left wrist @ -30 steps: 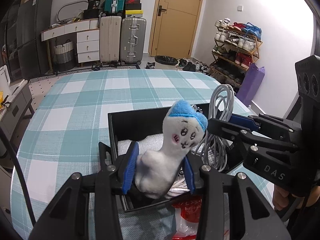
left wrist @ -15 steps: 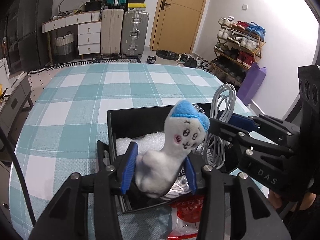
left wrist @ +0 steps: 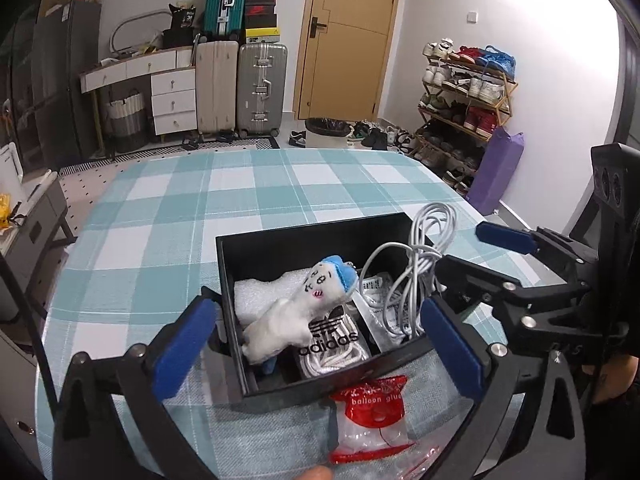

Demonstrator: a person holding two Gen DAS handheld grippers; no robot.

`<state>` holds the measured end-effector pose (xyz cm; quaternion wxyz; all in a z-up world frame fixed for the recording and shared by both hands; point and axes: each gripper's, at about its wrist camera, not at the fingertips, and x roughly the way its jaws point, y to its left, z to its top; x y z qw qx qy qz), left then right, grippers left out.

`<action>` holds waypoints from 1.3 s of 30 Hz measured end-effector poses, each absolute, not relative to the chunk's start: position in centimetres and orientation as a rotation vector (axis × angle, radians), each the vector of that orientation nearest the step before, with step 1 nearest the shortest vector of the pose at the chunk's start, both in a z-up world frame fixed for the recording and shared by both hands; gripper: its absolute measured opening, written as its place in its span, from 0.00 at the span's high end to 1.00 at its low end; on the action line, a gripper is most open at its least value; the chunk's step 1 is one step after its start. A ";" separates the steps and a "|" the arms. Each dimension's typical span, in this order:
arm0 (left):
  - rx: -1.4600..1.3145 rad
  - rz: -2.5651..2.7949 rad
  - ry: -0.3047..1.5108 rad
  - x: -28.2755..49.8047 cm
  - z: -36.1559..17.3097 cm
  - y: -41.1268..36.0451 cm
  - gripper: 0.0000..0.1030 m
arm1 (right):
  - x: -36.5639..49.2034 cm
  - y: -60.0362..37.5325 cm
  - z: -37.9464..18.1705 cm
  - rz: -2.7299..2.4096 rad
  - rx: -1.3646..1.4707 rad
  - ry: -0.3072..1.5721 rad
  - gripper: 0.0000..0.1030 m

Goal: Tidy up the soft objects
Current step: 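Open the left gripper over the box while the right releases the cables into it, then move the right gripper to the clear bag of white rope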

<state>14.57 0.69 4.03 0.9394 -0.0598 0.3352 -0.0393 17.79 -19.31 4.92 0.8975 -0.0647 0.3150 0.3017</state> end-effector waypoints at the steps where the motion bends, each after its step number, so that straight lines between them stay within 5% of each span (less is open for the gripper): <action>1: -0.118 -0.076 0.683 14.3 4.1 0.7 0.00 | 17.6 -19.5 5.0 0.620 -0.128 0.651 0.16; 8: -0.094 -0.051 0.663 12.4 4.6 0.7 0.00 | 15.4 -20.8 5.6 0.624 -0.109 0.630 0.01; 39: -0.088 0.062 0.643 1.9 3.2 1.6 0.00 | 2.2 -20.0 0.2 0.789 -0.232 0.814 0.01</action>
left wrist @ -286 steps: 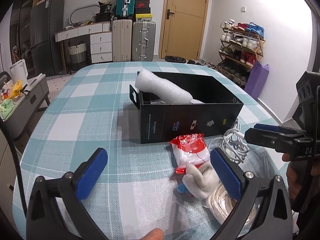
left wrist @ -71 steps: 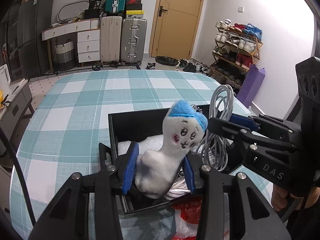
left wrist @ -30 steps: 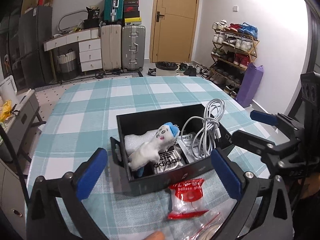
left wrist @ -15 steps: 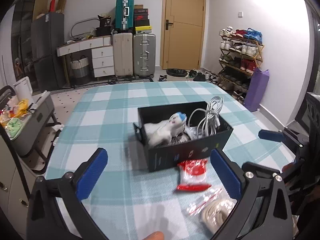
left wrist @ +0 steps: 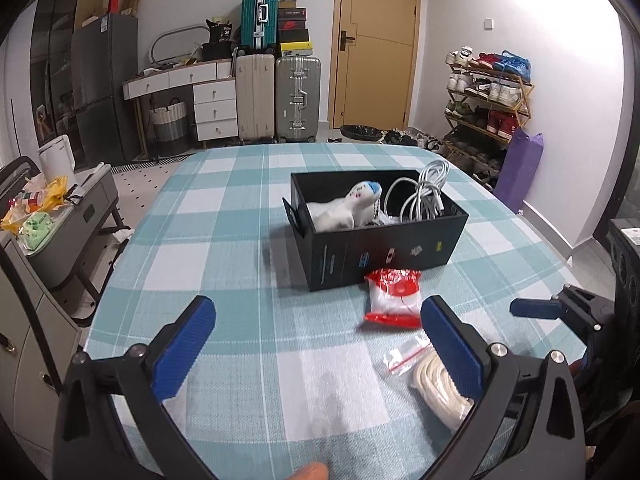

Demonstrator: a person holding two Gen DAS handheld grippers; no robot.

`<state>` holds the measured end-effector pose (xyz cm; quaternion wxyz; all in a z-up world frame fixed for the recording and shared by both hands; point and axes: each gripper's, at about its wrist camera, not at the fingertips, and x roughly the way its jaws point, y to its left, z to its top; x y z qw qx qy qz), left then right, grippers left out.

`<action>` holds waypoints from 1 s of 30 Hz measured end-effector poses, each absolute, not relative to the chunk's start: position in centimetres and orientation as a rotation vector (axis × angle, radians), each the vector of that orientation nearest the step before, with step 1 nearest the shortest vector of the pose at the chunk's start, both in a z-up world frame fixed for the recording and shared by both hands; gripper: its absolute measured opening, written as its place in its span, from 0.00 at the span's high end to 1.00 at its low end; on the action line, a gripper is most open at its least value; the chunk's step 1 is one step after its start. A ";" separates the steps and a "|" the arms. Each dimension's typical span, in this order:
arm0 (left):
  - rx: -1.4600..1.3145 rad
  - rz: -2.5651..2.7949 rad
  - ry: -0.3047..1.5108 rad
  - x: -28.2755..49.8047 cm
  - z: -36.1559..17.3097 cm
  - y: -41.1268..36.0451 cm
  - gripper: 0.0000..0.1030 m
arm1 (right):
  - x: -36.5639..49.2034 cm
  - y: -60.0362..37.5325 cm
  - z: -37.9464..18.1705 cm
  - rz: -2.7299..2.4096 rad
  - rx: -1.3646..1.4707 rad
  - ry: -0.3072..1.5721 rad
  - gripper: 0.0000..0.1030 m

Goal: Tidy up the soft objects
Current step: 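Move the right gripper to the clear bag of white rope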

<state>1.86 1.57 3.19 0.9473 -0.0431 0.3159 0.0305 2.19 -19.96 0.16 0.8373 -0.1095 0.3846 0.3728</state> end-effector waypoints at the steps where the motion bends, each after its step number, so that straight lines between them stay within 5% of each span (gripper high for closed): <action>1: -0.085 0.066 0.646 1.8 3.0 1.6 0.00 | 2.1 -19.8 -0.1 0.798 -0.228 0.826 0.01; 30: -0.107 0.062 0.701 3.3 1.4 1.5 0.00 | 3.5 -17.2 -3.0 0.699 -0.303 0.937 0.01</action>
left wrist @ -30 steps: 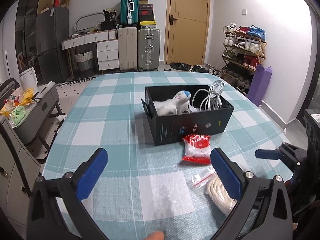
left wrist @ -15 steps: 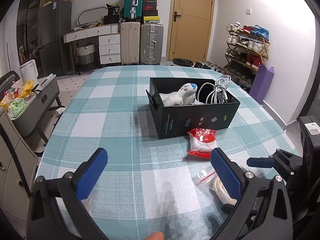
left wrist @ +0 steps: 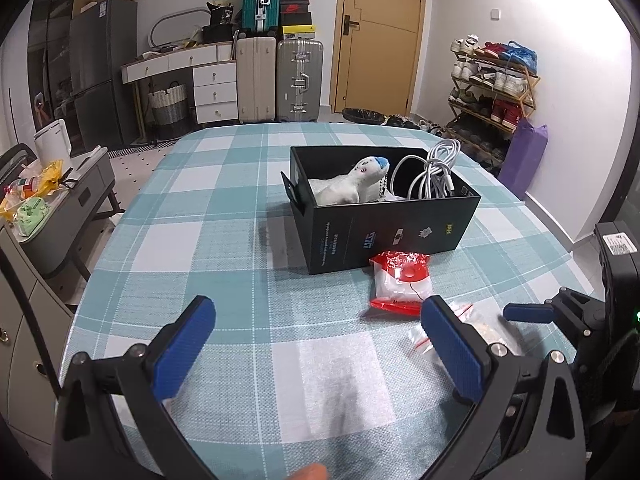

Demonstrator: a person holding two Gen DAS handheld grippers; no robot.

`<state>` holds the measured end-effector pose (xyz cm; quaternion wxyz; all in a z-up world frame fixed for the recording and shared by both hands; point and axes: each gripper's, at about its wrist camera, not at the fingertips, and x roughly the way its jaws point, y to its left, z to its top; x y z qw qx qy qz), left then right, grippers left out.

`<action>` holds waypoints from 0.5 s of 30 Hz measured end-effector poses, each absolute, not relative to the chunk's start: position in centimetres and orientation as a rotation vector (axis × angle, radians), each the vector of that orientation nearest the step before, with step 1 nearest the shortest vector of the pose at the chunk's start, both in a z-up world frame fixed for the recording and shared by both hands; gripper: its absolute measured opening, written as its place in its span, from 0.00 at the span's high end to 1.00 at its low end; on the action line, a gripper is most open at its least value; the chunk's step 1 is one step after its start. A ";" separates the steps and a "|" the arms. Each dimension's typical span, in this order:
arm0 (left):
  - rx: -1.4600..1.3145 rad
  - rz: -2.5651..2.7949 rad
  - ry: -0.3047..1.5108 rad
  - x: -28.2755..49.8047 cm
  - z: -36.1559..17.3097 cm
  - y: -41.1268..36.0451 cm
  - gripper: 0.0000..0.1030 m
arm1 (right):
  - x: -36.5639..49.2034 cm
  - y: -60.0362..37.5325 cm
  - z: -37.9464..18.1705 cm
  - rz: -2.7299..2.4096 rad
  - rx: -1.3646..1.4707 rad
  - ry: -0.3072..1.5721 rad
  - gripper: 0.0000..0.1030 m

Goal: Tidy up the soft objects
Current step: 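Move the right gripper to the clear bag of white rope, then grasp the clear rope bag with the right gripper and lift it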

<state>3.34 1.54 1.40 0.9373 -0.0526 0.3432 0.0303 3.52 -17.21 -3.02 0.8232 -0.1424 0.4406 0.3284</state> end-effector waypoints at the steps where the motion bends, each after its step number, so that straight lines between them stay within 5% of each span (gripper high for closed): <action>1: -0.106 0.062 0.703 3.4 1.4 1.4 0.00 | 3.7 -17.4 -3.0 0.686 -0.300 0.937 0.01; 7: -0.085 0.068 0.716 3.8 1.2 0.8 0.00 | 4.5 -18.5 -3.0 0.663 -0.309 0.930 0.03; 15: -0.076 0.050 0.720 4.1 1.2 0.0 0.00 | 5.3 -19.4 -2.8 0.670 -0.334 0.925 0.27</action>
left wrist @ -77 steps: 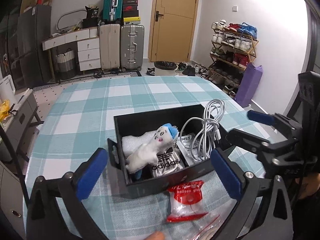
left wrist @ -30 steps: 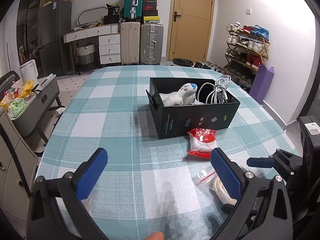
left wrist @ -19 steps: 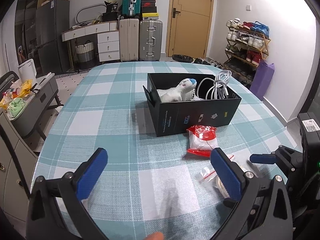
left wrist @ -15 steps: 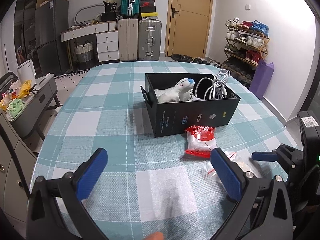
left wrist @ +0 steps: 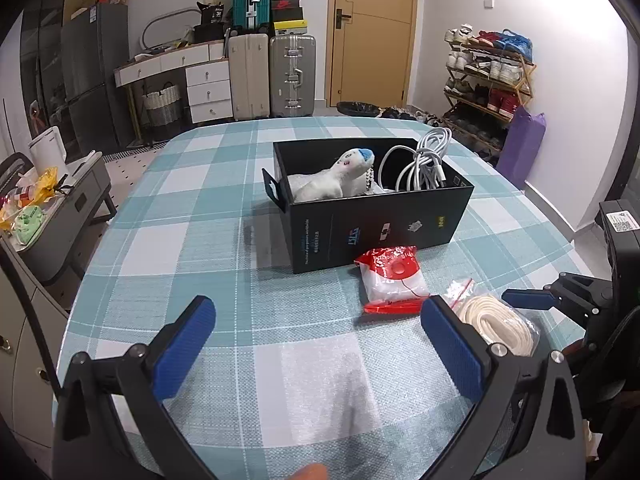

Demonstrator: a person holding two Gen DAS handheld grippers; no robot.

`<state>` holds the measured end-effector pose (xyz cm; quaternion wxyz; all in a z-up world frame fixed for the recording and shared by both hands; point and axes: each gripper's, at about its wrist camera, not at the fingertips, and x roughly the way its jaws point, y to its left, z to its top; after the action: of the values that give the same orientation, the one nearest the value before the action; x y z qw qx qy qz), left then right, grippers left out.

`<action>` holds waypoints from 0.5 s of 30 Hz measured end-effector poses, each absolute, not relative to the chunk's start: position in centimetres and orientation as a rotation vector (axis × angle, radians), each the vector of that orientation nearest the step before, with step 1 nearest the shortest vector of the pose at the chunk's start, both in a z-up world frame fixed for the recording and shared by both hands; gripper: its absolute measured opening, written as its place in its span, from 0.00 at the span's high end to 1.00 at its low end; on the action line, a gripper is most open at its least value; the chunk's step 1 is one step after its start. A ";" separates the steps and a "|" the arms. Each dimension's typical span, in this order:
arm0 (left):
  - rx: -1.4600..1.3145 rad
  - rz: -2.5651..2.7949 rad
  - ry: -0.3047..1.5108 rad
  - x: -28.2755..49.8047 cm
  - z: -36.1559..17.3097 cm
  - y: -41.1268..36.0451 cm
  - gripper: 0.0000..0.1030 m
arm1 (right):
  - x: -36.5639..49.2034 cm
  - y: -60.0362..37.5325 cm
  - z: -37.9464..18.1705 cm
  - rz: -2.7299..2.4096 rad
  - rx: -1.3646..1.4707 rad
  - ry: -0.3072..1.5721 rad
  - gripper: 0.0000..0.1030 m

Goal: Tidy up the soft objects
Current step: 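Grasp the clear rope bag with the right gripper and lift it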

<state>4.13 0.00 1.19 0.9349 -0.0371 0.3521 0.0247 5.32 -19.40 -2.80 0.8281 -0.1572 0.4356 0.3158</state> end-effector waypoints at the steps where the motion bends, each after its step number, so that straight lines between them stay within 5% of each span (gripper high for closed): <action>1: -0.077 0.050 0.719 4.1 1.2 0.0 0.00 | 5.1 -19.6 -2.8 0.671 -0.334 0.922 0.27; 15: -0.078 0.056 0.742 5.1 0.4 -0.8 0.00 | 5.2 -20.5 -2.9 0.676 -0.332 0.927 0.26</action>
<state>5.09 -0.79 0.40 0.9309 -0.0380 0.3622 0.0272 5.18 -20.47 -2.91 0.8269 -0.1565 0.4364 0.3184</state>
